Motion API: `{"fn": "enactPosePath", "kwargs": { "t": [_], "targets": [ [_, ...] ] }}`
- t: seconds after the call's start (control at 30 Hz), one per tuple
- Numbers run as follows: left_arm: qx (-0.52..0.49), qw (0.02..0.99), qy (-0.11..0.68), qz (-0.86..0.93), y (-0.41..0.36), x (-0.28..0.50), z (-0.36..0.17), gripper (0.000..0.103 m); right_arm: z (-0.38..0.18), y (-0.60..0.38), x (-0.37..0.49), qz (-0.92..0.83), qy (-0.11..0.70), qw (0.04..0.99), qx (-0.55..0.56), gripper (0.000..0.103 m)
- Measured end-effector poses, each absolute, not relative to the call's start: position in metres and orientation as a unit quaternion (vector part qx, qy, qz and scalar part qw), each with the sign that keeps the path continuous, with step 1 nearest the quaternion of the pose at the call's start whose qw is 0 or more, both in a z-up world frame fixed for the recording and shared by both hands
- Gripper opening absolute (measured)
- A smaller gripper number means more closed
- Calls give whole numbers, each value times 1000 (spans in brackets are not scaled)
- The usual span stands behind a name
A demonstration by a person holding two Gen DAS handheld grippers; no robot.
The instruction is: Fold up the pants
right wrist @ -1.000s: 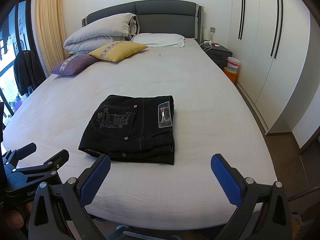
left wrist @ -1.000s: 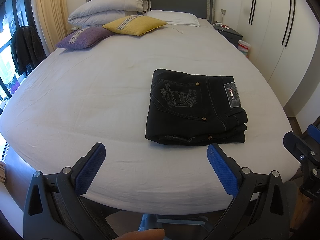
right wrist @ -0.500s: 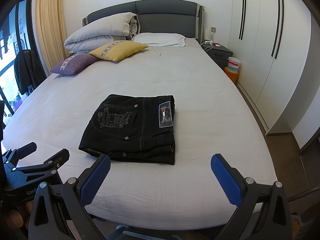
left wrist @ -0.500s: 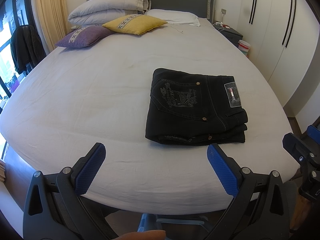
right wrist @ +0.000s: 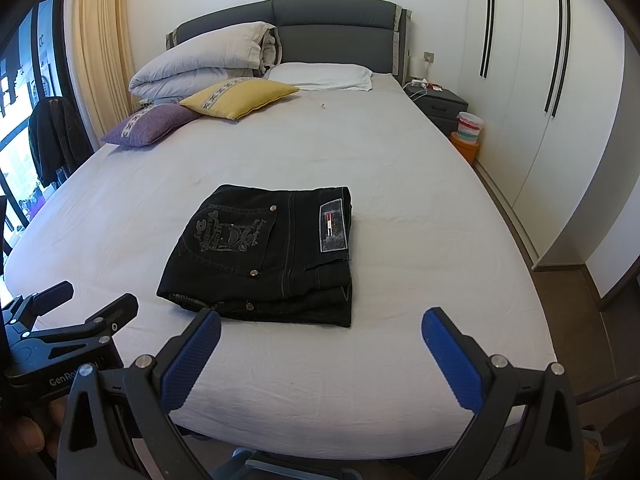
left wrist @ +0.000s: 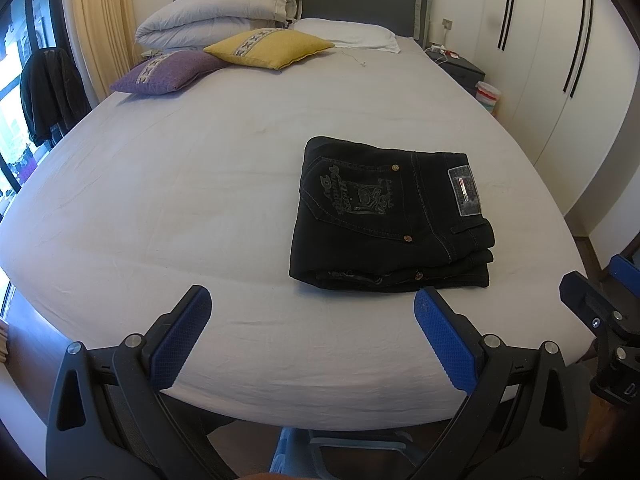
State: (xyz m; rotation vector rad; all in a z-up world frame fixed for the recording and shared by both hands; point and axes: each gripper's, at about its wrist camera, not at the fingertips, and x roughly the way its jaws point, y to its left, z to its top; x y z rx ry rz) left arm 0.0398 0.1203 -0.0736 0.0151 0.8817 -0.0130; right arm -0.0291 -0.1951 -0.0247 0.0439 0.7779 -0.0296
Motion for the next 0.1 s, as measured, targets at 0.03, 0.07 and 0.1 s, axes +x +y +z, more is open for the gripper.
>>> {"fn": "enactPosePath", "kwargs": {
  "t": [0.03, 0.07, 0.1],
  "targets": [
    [13, 906, 423, -3, 120, 39, -73, 103, -24, -196, -28, -15, 379, 925, 21, 103],
    [16, 907, 421, -1, 120, 39, -73, 103, -24, -196, -28, -14, 379, 925, 21, 103],
    [15, 907, 421, -1, 121, 40, -73, 103, -24, -195, -29, -14, 379, 925, 22, 103]
  ]
}}
